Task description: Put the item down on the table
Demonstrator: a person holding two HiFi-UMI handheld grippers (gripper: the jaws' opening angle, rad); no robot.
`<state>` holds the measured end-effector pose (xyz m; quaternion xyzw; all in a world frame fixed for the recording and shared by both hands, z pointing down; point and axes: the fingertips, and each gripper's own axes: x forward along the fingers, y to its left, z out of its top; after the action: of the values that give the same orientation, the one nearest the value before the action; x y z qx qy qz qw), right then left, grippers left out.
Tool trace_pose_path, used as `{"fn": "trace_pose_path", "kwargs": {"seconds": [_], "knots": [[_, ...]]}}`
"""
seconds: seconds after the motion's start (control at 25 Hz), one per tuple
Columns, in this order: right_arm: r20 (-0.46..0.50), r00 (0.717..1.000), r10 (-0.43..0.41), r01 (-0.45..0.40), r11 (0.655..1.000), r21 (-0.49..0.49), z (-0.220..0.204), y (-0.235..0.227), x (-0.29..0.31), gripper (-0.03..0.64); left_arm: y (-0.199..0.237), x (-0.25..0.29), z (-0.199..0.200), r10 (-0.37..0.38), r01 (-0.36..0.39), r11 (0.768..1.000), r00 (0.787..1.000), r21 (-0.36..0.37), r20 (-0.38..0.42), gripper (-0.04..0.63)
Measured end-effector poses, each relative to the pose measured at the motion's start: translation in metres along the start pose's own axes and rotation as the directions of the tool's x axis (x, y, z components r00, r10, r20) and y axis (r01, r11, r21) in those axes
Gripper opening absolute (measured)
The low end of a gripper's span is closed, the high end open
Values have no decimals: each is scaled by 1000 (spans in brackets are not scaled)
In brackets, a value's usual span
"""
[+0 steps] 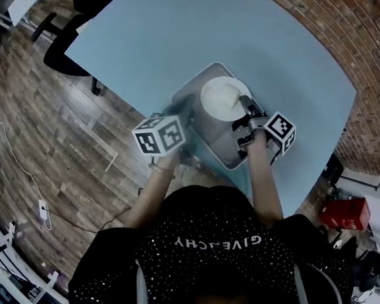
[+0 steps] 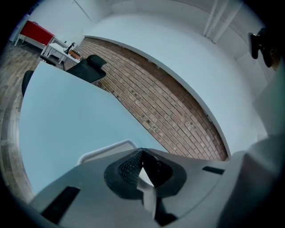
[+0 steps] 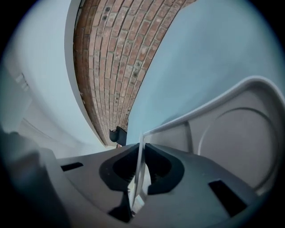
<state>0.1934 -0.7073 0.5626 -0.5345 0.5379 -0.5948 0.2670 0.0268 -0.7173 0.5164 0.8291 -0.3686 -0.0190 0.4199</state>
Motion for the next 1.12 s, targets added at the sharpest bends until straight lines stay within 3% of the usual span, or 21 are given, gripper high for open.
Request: {"fn": "trace_pose_path", "kwargs": {"seconds": [0.36, 0.48, 0.52, 0.64, 0.72, 0.8, 0.84, 0.88, 0.92, 0.96, 1.0, 1.04, 1.12], "knots": [[-101, 992, -71, 58, 990, -130, -11, -5, 44, 32, 7, 12, -2, 21, -22, 1000, 999, -15, -36, 11], [-124, 975, -182, 150, 962, -229, -13, -11, 49, 42, 7, 10, 0, 32, -32, 999, 999, -14, -31, 11], [-121, 967, -226, 186, 943, -274, -12, -13, 51, 64, 7, 10, 1, 34, -34, 999, 999, -14, -31, 11], [-72, 947, -314, 255, 866, -429, -6, -10, 50, 284, 7, 8, 4, 37, -37, 999, 999, -9, -29, 11], [35, 935, -354, 314, 775, -549, 7, -3, 42, 328, 8, 7, 8, 43, -44, 999, 999, -3, -23, 11], [150, 930, -335, 350, 689, -635, 22, 9, 26, 330, 7, 4, 12, 48, -48, 999, 999, 0, -14, 11], [155, 943, -294, 321, 689, -650, 23, 17, 19, 327, 6, 2, 14, 50, -50, 999, 999, 1, -10, 11], [113, 966, -234, 251, 727, -639, 18, 25, 14, 327, 5, 1, 15, 52, -52, 999, 999, 2, -5, 11], [54, 985, -162, 162, 791, -589, 11, 33, 9, 318, 5, 0, 15, 55, -55, 998, 998, 2, -2, 11], [12, 996, -89, 83, 861, -501, 6, 38, 3, 228, 5, 0, 15, 58, -58, 998, 998, 2, 0, 11], [-2, 1000, -24, 21, 918, -397, 4, 42, -2, 52, 5, 0, 14, 60, -60, 998, 998, 2, -2, 11], [-5, 1000, 31, -31, 953, -300, 3, 46, -8, 11, 4, 1, 13, 59, -59, 998, 998, 2, -5, 11], [-21, 992, 120, -122, 978, -169, -1, 55, -14, 11, 0, 1, 10, 53, -52, 999, 999, 4, -11, 11]]}}
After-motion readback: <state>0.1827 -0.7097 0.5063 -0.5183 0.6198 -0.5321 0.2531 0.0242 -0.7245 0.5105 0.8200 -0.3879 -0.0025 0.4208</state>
